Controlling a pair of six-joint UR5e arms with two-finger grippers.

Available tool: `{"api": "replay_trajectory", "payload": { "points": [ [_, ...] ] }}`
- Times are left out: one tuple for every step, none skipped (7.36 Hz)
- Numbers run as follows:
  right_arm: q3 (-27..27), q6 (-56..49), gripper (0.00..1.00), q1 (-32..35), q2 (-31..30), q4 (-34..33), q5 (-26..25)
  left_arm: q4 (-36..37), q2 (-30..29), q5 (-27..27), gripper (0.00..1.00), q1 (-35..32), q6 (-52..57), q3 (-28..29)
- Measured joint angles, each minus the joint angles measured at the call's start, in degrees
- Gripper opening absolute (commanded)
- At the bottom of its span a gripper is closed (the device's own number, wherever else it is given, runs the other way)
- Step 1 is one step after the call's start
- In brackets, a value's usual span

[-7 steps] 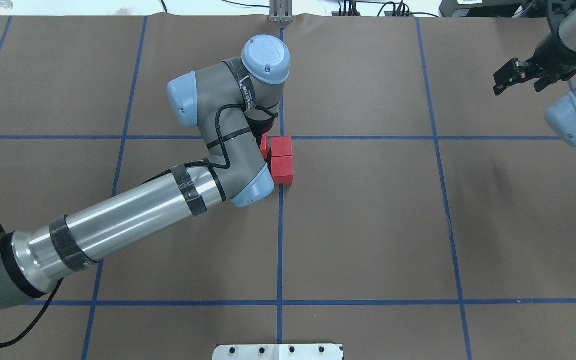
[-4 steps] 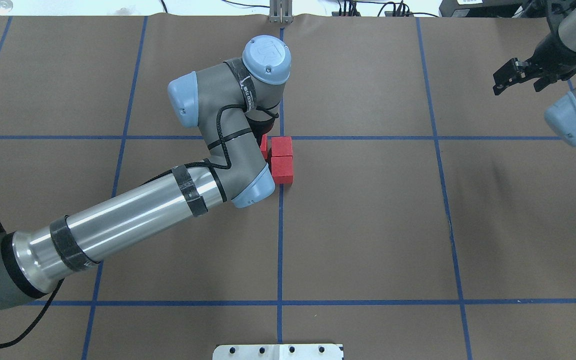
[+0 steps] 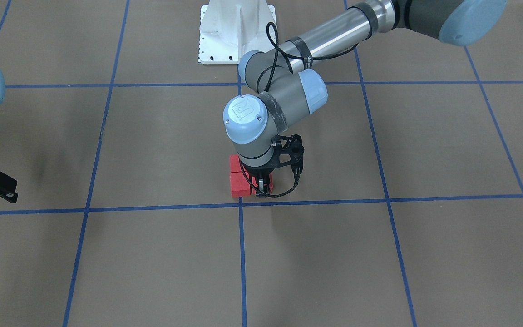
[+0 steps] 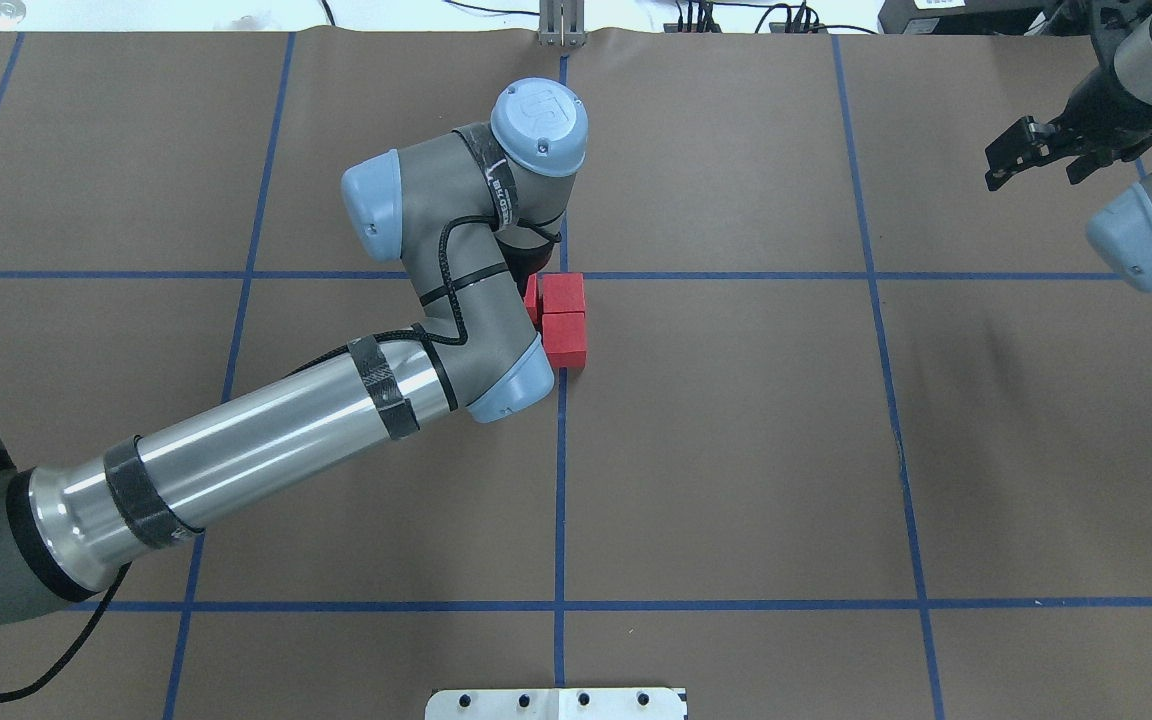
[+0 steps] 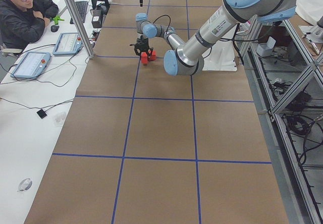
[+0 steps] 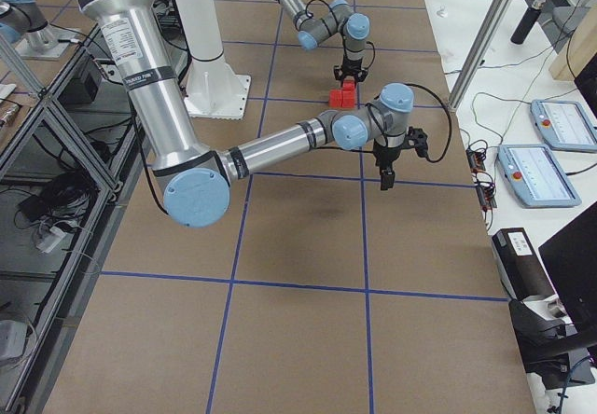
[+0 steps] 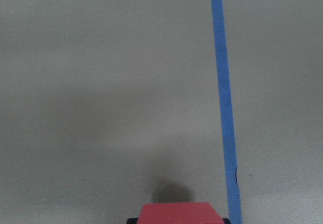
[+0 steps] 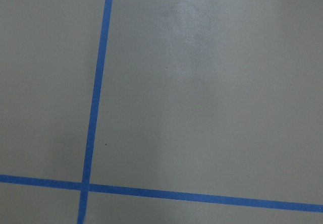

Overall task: Form red blocks into L shape at center
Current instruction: 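Press the held cube against the farther center cube to align it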

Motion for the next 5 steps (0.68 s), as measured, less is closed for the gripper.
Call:
{"api": "replay_trajectory", "payload": {
  "points": [
    [-0.03, 0.01, 0.99, 0.0, 0.05, 0.03, 0.0, 0.04, 0.0, 0.24, 0.0, 0.2, -0.04, 0.0],
    [-0.05, 0.02, 0.99, 0.0, 0.08, 0.04, 0.0, 0.04, 0.0, 0.34, 0.0, 0.33, -0.06, 0.0],
    [-0.06, 0.03, 0.99, 0.0, 0.08, 0.05, -0.02, 0.03, -0.04, 0.41, 0.0, 0.45, -0.07, 0.0],
    [-0.09, 0.01, 0.99, 0.0, 0.06, 0.05, -0.04, 0.05, -0.06, 0.48, 0.0, 0.49, -0.07, 0.0],
    [-0.17, -0.01, 0.99, 0.0, 0.07, 0.05, -0.02, 0.06, -0.1, 0.59, 0.0, 0.51, -0.07, 0.0]
  ]
}}
